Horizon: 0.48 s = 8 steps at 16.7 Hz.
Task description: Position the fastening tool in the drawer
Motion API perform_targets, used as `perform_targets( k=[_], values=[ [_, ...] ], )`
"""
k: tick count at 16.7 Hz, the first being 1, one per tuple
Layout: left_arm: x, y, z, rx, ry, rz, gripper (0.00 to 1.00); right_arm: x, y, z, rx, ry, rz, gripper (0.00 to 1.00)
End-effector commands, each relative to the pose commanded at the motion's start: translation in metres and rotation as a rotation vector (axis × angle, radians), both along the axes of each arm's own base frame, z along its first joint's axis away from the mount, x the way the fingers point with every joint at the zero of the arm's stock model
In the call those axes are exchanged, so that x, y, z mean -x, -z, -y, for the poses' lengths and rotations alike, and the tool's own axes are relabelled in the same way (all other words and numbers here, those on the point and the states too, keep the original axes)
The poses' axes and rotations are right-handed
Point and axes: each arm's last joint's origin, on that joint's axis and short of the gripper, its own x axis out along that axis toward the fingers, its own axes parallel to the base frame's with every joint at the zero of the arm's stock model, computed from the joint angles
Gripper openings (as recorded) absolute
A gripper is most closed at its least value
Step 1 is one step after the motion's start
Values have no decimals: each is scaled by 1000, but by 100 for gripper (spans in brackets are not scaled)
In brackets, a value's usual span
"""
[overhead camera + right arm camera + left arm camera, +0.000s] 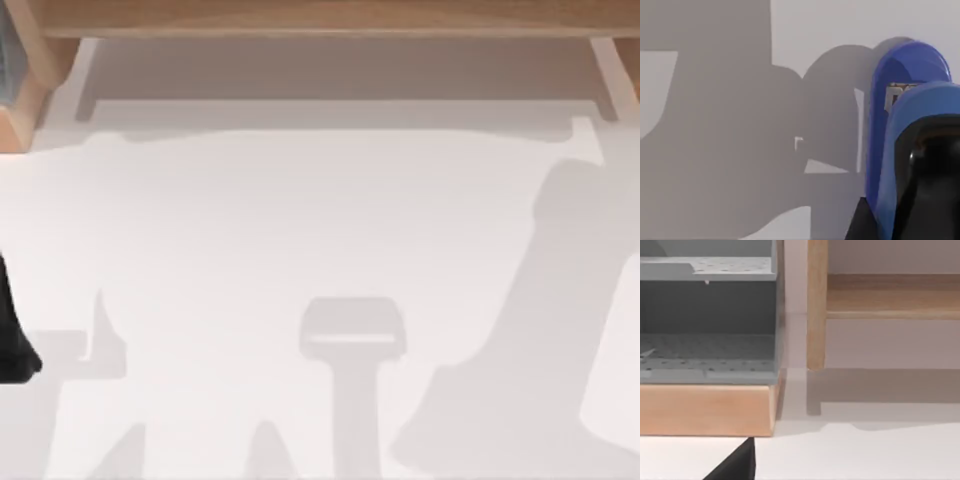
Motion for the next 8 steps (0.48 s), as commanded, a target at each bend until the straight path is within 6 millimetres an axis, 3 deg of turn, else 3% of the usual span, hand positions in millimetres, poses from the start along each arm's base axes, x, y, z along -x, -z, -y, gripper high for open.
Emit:
perform_targets(
  k=[6, 8],
  values=[
    [0, 0, 0, 0, 0, 0, 100, 0, 0, 0, 0, 0, 0, 98],
    [0, 0, 0, 0, 0, 0, 100, 0, 0, 0, 0, 0, 0, 100]
  ],
)
